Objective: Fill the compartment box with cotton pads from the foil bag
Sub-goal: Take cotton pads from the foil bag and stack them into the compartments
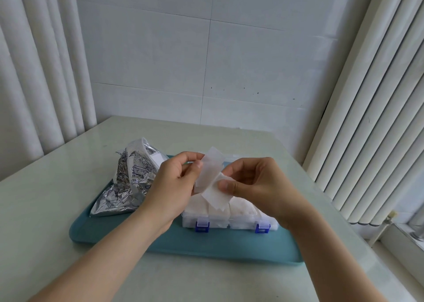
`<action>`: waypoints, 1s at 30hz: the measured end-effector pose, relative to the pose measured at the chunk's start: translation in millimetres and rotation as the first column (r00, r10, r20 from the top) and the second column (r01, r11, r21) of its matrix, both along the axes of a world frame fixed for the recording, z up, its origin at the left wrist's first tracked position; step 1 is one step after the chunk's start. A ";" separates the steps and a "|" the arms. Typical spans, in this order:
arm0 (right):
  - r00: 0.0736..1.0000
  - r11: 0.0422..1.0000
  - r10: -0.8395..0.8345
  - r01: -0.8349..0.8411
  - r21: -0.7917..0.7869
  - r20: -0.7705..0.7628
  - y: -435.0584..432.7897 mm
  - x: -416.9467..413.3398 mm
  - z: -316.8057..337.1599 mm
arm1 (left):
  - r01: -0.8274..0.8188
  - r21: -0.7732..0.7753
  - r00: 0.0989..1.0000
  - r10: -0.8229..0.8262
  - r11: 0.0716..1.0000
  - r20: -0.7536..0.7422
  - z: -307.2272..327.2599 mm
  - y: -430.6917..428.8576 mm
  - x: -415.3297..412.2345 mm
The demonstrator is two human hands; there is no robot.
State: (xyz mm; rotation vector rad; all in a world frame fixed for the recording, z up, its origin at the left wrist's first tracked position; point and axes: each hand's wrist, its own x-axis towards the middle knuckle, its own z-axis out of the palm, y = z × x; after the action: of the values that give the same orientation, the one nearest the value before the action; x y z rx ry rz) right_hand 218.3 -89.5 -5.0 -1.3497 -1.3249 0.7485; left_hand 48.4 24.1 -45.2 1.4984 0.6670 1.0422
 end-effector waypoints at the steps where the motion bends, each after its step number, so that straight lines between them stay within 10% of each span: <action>1: 1.000 1.000 -0.010 0.010 0.014 0.018 0.0 -1.9 0.0 | 0.003 0.007 1.000 -0.003 1.000 -0.005 -0.1 -0.6 0.0; 16: 0.941 0.943 -0.332 0.333 0.010 -0.060 9.0 -17.5 -8.4 | 0.183 -0.271 0.961 -0.114 0.945 0.253 7.8 -9.6 4.9; 30: 0.963 0.965 -0.246 0.233 0.124 0.107 3.6 -7.5 0.4 | 0.029 -0.141 0.992 -0.011 0.990 0.123 7.8 -3.3 -0.5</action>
State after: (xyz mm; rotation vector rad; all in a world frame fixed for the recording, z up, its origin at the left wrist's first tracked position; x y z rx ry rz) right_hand 210.8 -85.9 -4.6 -1.4527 -1.2492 0.4274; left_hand 47.9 20.8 -37.4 1.3047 0.6252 1.0400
